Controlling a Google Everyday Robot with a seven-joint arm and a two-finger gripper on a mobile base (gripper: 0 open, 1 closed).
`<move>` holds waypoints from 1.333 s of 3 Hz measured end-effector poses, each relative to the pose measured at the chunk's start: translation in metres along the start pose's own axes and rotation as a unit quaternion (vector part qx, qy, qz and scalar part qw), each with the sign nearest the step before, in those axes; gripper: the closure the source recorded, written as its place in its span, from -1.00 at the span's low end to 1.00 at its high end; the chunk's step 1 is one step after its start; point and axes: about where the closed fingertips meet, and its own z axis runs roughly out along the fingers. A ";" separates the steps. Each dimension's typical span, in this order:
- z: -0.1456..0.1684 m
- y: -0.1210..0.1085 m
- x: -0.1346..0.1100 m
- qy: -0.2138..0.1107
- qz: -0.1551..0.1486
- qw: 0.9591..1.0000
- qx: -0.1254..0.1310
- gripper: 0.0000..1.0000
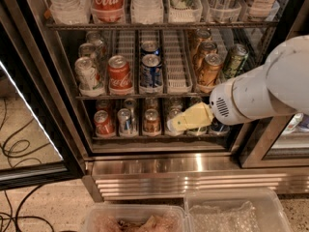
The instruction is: Pick pepsi can from middle shelf of fridge
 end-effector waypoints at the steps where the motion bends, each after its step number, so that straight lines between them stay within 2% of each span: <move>1: 0.001 0.001 0.000 0.001 0.004 1.000 -0.002 -1.00; 2: 0.009 -0.001 0.001 0.004 0.021 1.000 -0.002 -1.00; 3: 0.044 0.000 0.007 0.014 0.045 0.999 0.007 -1.00; 4: 0.081 0.002 0.015 0.037 0.087 0.995 0.015 -1.00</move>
Offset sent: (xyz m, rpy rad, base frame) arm 0.0117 0.0019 -0.0189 0.0442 0.0491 -0.0720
